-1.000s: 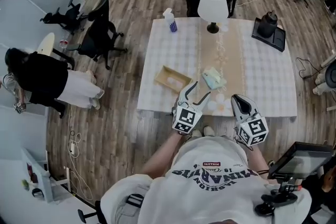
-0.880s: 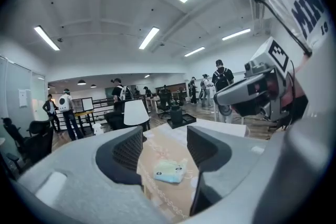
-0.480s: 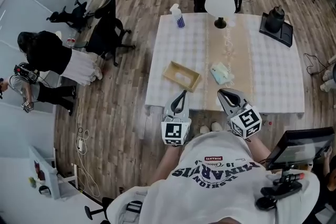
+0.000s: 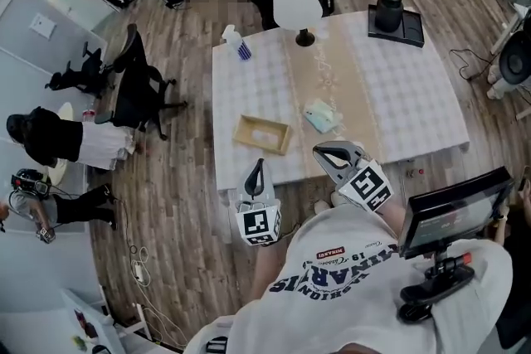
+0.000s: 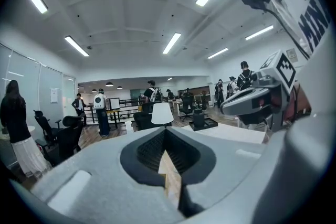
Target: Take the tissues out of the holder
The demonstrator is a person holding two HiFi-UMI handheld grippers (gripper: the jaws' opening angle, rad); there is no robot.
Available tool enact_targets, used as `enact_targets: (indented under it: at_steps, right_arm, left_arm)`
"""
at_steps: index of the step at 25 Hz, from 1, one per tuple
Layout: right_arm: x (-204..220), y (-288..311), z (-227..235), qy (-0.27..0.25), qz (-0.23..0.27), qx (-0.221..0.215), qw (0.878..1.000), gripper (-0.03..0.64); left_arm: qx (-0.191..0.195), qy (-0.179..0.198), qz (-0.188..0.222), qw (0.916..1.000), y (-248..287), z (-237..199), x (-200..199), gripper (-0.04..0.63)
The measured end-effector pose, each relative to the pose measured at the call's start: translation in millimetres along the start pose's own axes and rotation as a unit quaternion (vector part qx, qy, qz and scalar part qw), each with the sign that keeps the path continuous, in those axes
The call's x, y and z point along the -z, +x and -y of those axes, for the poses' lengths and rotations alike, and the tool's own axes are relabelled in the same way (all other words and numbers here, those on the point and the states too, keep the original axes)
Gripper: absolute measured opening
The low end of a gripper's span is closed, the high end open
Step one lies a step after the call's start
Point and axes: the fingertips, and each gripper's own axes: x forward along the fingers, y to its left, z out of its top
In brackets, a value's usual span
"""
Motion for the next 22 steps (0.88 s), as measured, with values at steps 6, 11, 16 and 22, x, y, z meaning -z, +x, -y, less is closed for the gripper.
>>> enact_targets:
  at_steps: [6,11,16,22]
  right_arm:
    - [1,-5,2,0.012,0.003,0.006,1.000,0.006]
    - [2,-6,-1,0.008,-0.002,0.007,1.000,0.008]
    - [1,-6,-4,0.006,-0.005,0.011,1.000,0.006]
    - [-1,-4,-21,0.017,-0.009,0.011,1.000,0.006]
  left_arm:
    - [0.014,-0.008,-0.006,0.9998,2,3,3,0.005]
    - [0.018,-0.023,-0.009,0.9995,-1,-2,9,0.005]
    - [0.028,-0.039,0.008,0.9988,-6,-10,7,0.005]
    - [0.049,-0.037,0.007,0.9981,-18,-17,6,0.005]
